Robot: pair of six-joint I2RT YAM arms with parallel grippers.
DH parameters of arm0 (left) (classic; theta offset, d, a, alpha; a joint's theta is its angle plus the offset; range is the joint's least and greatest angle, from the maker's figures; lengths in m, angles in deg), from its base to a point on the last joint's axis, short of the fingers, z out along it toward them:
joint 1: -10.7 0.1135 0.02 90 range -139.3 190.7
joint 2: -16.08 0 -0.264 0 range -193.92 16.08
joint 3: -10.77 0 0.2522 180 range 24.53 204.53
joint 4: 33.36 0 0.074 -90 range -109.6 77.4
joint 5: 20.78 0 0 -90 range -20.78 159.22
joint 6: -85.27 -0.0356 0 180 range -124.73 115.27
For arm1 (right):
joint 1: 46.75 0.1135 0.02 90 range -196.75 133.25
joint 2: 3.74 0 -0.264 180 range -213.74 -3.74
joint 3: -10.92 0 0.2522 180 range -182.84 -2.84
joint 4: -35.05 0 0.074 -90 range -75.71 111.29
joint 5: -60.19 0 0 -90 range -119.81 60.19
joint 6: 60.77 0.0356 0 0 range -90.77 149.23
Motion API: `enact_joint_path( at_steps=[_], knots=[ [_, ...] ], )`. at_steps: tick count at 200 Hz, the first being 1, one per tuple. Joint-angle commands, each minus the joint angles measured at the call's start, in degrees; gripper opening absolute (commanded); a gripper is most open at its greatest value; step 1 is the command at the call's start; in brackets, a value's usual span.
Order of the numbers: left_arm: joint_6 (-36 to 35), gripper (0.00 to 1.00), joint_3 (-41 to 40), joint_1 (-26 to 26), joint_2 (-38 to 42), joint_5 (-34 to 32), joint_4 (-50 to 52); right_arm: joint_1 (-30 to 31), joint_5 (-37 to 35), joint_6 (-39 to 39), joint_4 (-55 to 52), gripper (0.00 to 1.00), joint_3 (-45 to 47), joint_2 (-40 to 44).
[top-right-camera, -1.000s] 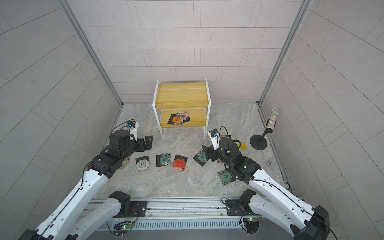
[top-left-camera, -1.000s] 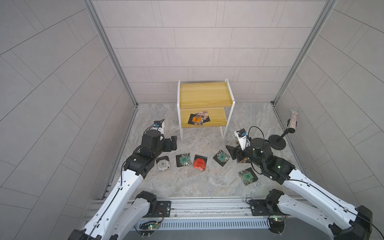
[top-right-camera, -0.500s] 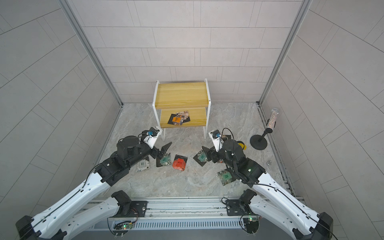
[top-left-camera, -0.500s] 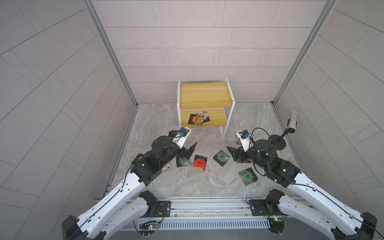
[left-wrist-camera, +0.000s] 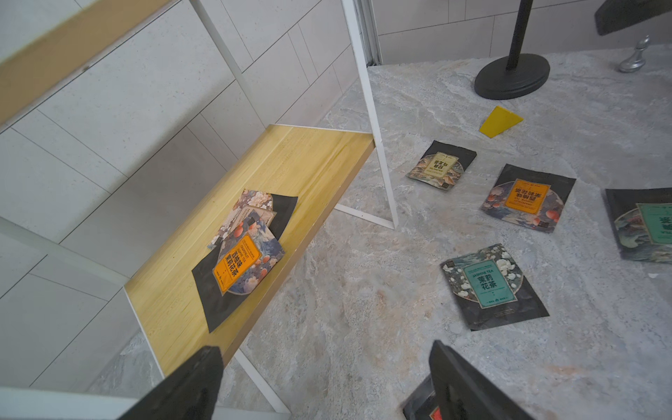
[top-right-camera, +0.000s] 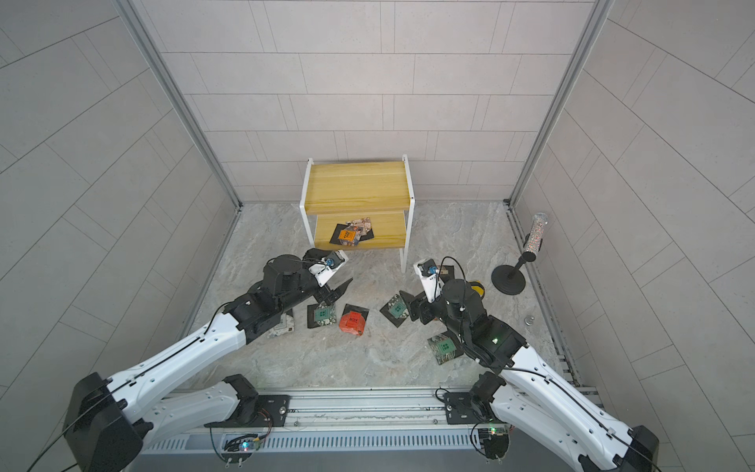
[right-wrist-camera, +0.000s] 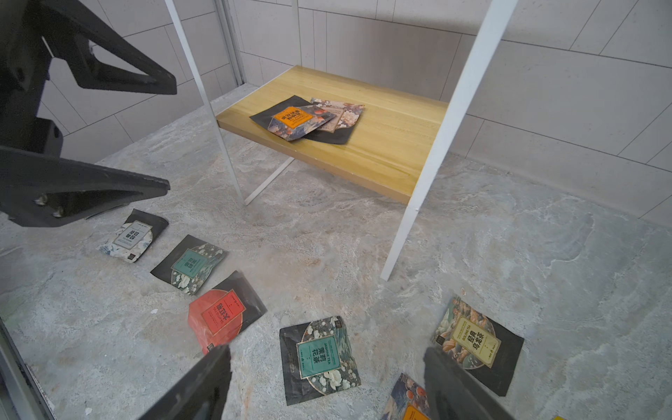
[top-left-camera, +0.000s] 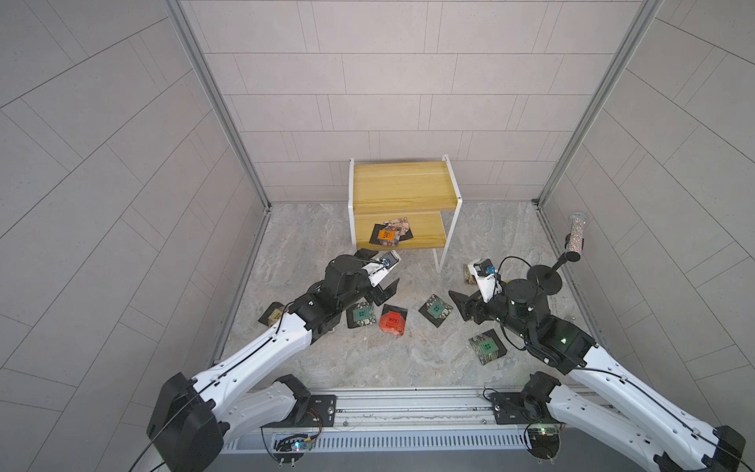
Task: Remove the tea bags from the shelf
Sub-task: Pick up the tea bag from the shelf.
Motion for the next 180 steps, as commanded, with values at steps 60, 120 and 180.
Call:
enact_joint_path(
  at_steps=[60, 120, 180],
  knots=[
    [-4.85, 0.97, 4.97, 0.09, -8.63, -0.97, -6.65, 0.28, -0.65, 2.03, -1.15, 0.87, 1.59, 3.37],
    [-6.48, 0.97, 9.19, 2.02, -15.31, 0.53, -7.87, 0.36, -0.54, 2.57, -0.8, 0.86, 3.36, 4.17],
    [-6.89, 0.97, 12.29, 4.94, -21.25, 3.49, -6.96, 0.28, -1.08, 2.6, -0.98, 0.87, 3.62, 4.35]
  ],
)
